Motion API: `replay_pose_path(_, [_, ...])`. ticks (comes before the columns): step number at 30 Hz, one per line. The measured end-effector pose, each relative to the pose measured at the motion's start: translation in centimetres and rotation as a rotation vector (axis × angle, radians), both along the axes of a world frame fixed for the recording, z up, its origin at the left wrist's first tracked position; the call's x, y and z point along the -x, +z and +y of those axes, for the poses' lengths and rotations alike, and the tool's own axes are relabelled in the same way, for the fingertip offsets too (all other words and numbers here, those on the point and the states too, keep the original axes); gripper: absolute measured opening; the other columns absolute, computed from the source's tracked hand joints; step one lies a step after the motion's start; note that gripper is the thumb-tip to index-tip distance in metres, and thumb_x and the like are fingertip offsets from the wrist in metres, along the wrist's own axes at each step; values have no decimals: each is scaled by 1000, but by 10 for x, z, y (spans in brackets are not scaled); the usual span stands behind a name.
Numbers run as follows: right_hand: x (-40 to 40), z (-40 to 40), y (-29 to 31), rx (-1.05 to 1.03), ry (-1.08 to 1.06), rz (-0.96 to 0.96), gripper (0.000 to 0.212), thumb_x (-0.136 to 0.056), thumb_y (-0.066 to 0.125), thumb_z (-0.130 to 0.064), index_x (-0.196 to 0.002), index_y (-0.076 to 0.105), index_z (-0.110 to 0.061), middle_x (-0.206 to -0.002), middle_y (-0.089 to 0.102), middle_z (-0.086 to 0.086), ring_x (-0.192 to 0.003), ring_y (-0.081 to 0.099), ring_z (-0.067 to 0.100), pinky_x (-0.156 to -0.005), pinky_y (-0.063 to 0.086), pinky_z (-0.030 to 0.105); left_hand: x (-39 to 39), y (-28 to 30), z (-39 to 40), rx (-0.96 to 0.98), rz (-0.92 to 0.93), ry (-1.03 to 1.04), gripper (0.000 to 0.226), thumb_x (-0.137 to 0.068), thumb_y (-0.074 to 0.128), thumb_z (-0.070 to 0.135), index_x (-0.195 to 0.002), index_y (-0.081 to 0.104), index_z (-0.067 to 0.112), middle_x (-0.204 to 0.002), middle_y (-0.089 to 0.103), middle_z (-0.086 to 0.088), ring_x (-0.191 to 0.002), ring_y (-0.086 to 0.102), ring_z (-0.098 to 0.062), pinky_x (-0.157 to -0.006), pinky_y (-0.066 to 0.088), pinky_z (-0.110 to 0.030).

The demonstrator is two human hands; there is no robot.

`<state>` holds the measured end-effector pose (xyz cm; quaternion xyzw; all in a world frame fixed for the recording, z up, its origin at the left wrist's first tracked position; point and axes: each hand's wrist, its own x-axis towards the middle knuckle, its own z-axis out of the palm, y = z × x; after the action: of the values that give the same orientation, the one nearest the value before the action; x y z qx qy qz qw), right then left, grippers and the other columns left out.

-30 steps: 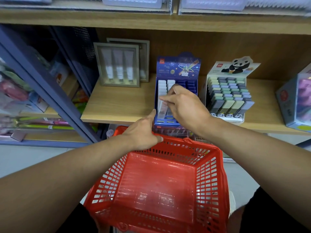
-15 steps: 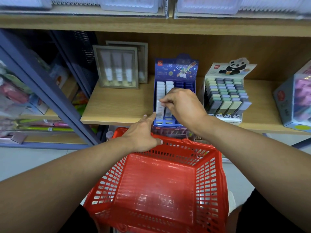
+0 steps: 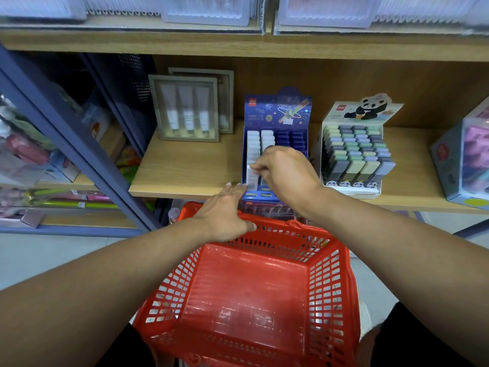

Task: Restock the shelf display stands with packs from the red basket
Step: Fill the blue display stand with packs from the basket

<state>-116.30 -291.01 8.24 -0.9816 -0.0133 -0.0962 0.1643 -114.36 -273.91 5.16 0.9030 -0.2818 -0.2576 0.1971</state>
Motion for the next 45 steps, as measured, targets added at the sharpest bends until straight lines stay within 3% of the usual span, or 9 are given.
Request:
replay_pose_path(3, [6, 0, 6, 12, 15, -21, 16, -97, 64, -23, -105, 78, -19, -107, 65, -1, -101, 60, 21, -89, 52, 39, -5, -7, -1, 18, 34, 72, 114, -76, 78, 49, -160, 2, 33, -168, 8, -5, -152, 24, -21, -119, 33, -40])
replay_pose_path(6, [20, -13, 24, 3, -28, -176, 23, -96, 63, -33, -115, 74, -24, -114, 65, -1, -110, 54, 23, -96, 46, 39, -8, -10, -5, 103, 50, 105, 112, -66, 76, 55, -156, 10, 41, -157, 41, 2, -141, 45, -17, -111, 43, -41])
replay_pose_path(9, [31, -58, 41, -25, -387, -306, 30, -94, 58, -39, -118, 70, -26, -124, 64, 3, -123, 49, 29, -104, 40, 42, -12, -8, -13, 201, 33, 163, 82, -76, 80, 34, -142, 31, 34, -126, 64, 7, -109, 65, -18, -93, 53, -36])
replay_pose_path(12, [48, -119, 40, -338, -783, -238, 41, -93, 64, -37, -133, 57, -30, -142, 51, 7, -135, 41, 29, -111, 36, 40, -15, -11, -20, 320, -2, 216, 83, -73, 84, 23, -139, 35, 35, -126, 65, 8, -114, 64, -18, -97, 53, -39])
replay_pose_path(16, [64, -152, 29, -952, -1058, -124, 55, -96, 63, -38, -145, 46, -22, -123, 56, 2, -107, 50, 22, -87, 38, 28, -13, -15, -24, 298, -93, 221, 111, -66, 90, 9, -151, 24, 38, -124, 69, 2, -112, 65, -22, -98, 53, -40])
replay_pose_path(21, [69, -149, 7, -929, -931, 51, 49, -90, 70, -45, -126, 58, -15, -103, 61, 3, -86, 55, 21, -76, 38, 31, -16, -16, -27, 239, -160, 252, 115, -71, 88, 7, -158, 18, 33, -121, 64, -11, -107, 62, -30, -90, 53, -36])
replay_pose_path(24, [69, -150, 0, -935, -918, 32, 55, -85, 75, -48, -125, 50, -20, -106, 58, 0, -98, 56, 24, -81, 37, 32, -21, -15, -29, 233, -161, 273, 113, -74, 87, 8, -159, 18, 34, -133, 61, -11, -110, 62, -27, -90, 54, -33])
replay_pose_path(34, [74, -155, 1, -975, -884, 82, 55, -82, 78, -50, -118, 43, -25, -100, 58, -3, -92, 55, 22, -82, 38, 34, -26, -17, -31, 200, -150, 282, 73, -77, 86, 13, -138, 48, 21, -122, 68, -6, -96, 65, -18, -84, 55, -30])
replay_pose_path(45, [71, -135, 1, -960, -810, 109, 56, -83, 76, -48, -124, 48, -22, -102, 64, -2, -77, 56, 10, -73, 43, 34, -22, -15, -29, 242, -164, 273, 85, -76, 86, 16, -147, 40, 23, -119, 69, -2, -91, 66, -18, -74, 50, -24])
